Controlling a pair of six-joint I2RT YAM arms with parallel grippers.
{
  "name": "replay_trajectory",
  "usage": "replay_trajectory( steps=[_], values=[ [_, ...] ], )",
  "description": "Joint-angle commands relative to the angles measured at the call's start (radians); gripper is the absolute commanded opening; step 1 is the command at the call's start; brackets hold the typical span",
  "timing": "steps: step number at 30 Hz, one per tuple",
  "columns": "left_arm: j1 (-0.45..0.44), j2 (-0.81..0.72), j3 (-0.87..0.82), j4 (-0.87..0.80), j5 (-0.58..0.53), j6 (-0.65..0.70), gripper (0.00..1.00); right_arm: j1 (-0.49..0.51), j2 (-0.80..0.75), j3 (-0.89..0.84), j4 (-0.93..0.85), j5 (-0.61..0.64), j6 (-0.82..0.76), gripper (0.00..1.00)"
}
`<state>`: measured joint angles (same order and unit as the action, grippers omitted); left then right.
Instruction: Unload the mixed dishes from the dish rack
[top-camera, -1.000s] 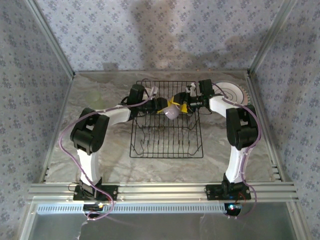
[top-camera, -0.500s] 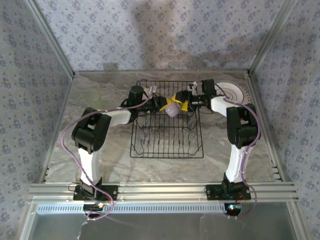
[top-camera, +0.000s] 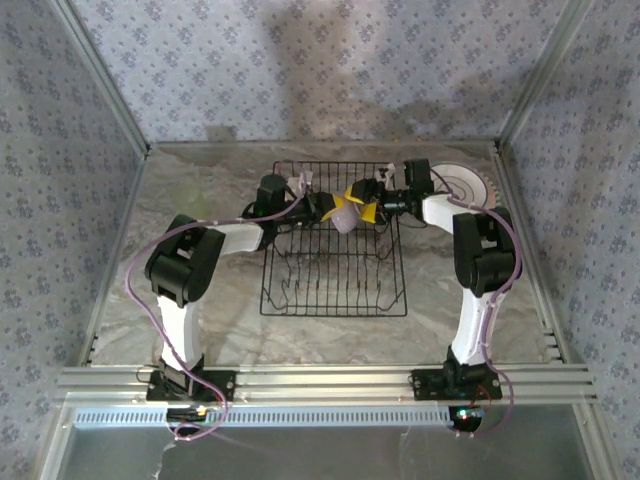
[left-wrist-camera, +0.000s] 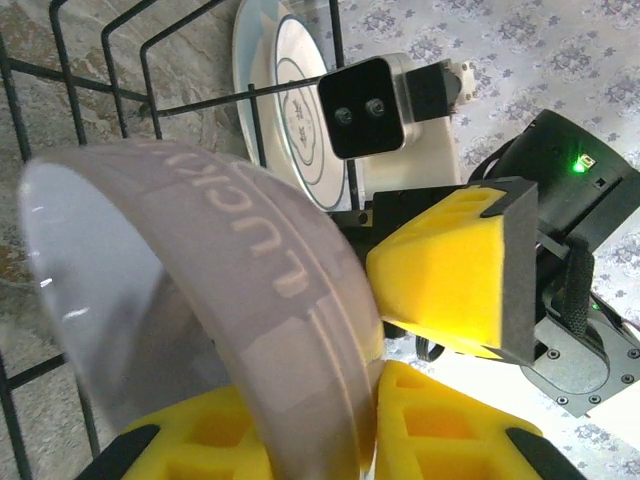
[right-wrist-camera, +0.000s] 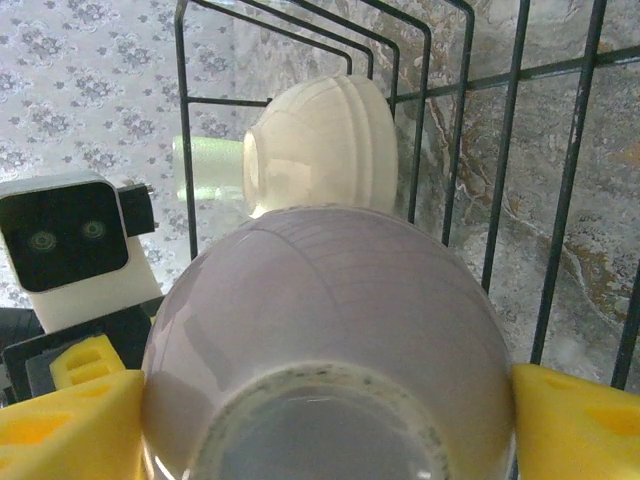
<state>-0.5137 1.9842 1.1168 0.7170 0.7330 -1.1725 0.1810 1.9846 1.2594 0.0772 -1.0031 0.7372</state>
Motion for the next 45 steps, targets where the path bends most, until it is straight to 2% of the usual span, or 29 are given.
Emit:
replay_trajectory(
  steps=[1, 3, 11, 17, 25, 31, 33, 37, 43, 45],
  values=[
    [-0.009, -0.026, -0.008, 0.062, -0.006, 0.003, 0.00, -0.006, -0.014, -0.006, 0.039, -0.017, 0.012, 0.96],
    [-0.009, -0.028, -0.011, 0.062, -0.006, 0.004, 0.00, -0.007, -0.021, -0.006, 0.033, -0.010, 0.008, 1.00],
    [-0.009, -0.048, -0.008, 0.039, 0.000, 0.021, 0.00, -0.008, -0.076, 0.019, -0.097, 0.084, -0.082, 0.99],
    [-0.009, -0.094, 0.029, -0.075, -0.004, 0.082, 0.00, 0.008, -0.164, 0.044, -0.256, 0.203, -0.200, 1.00],
    [-0.010, -0.135, 0.070, -0.144, 0.012, 0.113, 0.00, 0.027, -0.255, 0.087, -0.403, 0.309, -0.295, 1.00],
    [-0.017, -0.216, 0.119, -0.262, 0.018, 0.177, 0.00, 0.057, -0.340, 0.129, -0.590, 0.588, -0.369, 1.00],
    [-0.020, -0.261, 0.139, -0.346, 0.007, 0.221, 0.00, 0.075, -0.376, 0.125, -0.642, 0.683, -0.401, 1.00],
    [-0.026, -0.364, 0.185, -0.607, -0.062, 0.368, 0.00, 0.088, -0.428, 0.105, -0.674, 0.751, -0.430, 1.00],
    [-0.025, -0.510, 0.285, -1.092, -0.285, 0.583, 0.00, 0.126, -0.478, 0.083, -0.735, 0.829, -0.458, 1.00],
    [-0.026, -0.554, 0.316, -1.247, -0.393, 0.638, 0.00, 0.136, -0.483, 0.075, -0.738, 0.848, -0.463, 1.00]
  ],
)
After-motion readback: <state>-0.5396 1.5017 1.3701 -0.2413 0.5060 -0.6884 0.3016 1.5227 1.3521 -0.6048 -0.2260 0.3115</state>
